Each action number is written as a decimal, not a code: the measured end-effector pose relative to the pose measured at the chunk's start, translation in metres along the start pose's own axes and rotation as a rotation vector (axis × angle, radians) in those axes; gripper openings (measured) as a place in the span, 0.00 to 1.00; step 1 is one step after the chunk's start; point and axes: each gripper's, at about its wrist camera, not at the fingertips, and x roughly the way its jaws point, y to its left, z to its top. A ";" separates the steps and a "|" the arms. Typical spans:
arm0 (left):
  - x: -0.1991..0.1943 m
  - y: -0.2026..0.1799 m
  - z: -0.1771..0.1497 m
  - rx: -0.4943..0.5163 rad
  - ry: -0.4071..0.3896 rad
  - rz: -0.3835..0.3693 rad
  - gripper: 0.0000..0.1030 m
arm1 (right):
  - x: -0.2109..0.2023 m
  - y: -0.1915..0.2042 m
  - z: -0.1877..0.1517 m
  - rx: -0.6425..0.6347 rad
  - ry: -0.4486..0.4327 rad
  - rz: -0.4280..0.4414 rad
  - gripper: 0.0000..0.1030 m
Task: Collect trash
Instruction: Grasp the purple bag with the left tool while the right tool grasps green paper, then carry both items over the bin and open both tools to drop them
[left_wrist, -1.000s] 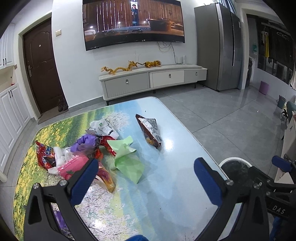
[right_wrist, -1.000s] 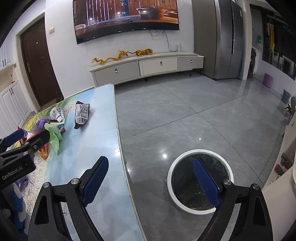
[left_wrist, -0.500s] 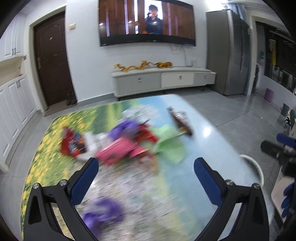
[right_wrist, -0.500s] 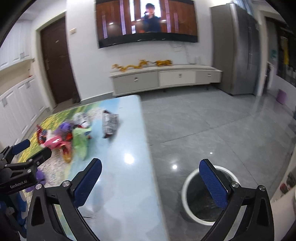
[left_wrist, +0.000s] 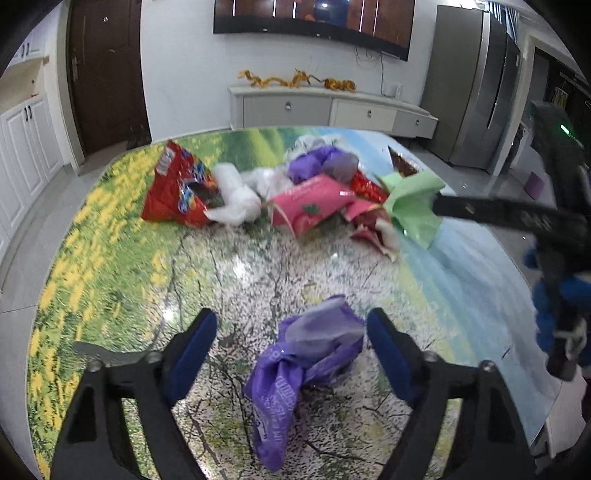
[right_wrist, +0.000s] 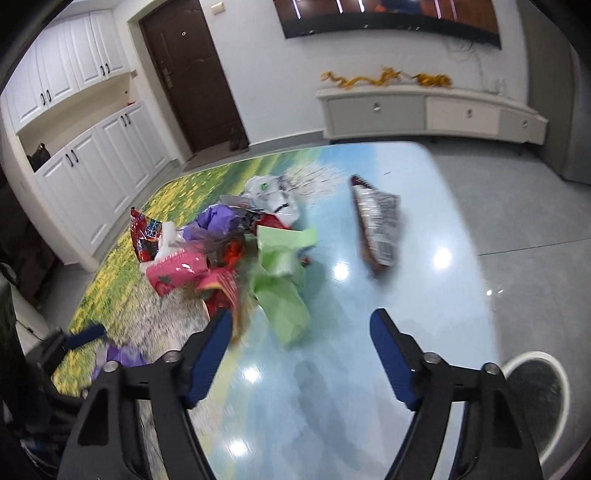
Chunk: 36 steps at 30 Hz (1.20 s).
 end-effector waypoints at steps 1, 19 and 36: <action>0.003 0.001 0.000 -0.004 0.009 -0.004 0.72 | 0.004 0.000 0.002 0.004 0.005 0.009 0.71; -0.016 -0.024 0.010 -0.008 -0.001 -0.116 0.39 | -0.011 -0.006 -0.013 -0.024 -0.047 0.066 0.30; 0.052 -0.300 0.092 0.376 0.119 -0.396 0.40 | -0.131 -0.231 -0.122 0.374 -0.104 -0.300 0.30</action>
